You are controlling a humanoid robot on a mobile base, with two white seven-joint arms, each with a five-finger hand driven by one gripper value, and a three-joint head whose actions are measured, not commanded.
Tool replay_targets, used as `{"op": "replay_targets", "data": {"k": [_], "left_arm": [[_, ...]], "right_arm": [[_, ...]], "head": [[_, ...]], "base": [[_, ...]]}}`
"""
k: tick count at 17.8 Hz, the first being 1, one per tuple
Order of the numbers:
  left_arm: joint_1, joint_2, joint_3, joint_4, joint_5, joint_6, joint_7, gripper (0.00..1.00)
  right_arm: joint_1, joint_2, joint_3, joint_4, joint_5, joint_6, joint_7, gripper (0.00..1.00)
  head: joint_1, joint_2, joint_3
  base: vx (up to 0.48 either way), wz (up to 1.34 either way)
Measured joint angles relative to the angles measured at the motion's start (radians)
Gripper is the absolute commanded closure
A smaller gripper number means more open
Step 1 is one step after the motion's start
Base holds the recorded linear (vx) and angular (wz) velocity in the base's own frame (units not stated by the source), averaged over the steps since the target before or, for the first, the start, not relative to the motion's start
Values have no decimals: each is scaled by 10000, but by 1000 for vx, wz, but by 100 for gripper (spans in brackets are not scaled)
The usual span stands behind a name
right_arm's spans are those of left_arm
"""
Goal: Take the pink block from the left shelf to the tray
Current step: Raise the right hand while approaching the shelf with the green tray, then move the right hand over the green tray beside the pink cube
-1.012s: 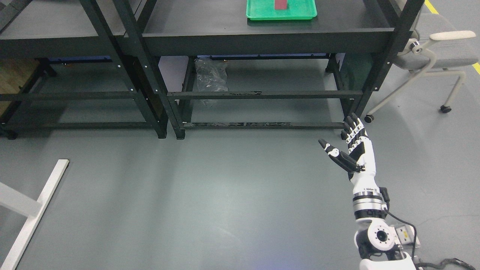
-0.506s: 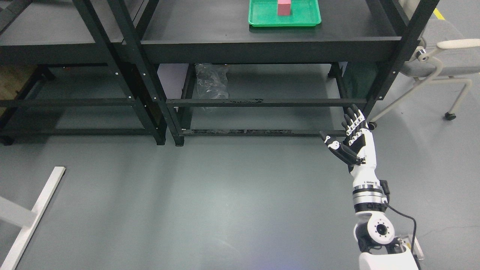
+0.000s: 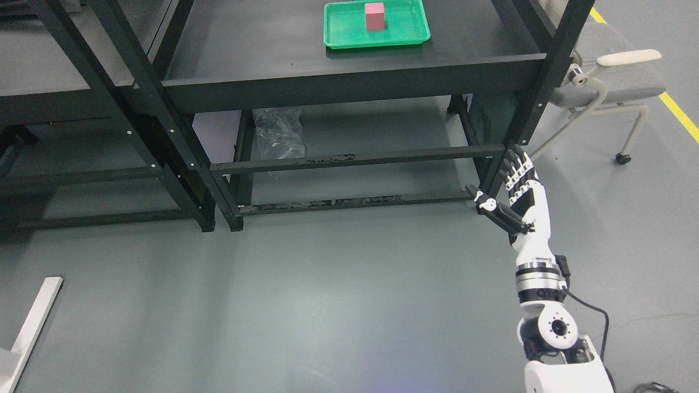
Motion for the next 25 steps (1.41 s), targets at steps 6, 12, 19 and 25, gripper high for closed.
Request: {"op": "replay_targets", "data": {"k": [6, 12, 19, 25], "left_arm": [[0, 0, 0, 0, 0, -21, 0, 0], [0, 0, 0, 0, 0, -6, 0, 0], [0, 0, 0, 0, 0, 16, 0, 0], [0, 0, 0, 0, 0, 19, 0, 0]], "right_arm": [[-87, 0, -172, -12, -18, -765, -209, 1], [-595, 0, -282, -12, 1192, -188, -656, 1], [-1333, -415, -380, -80, 2984, 1360, -900, 0], [-1581, -968, -690, -242, 4618, 766, -988, 0]], "head": [[0, 0, 0], [0, 0, 0], [0, 0, 0], [0, 0, 0]], "base": [[107, 7], [126, 99], [147, 150], [173, 181]]}}
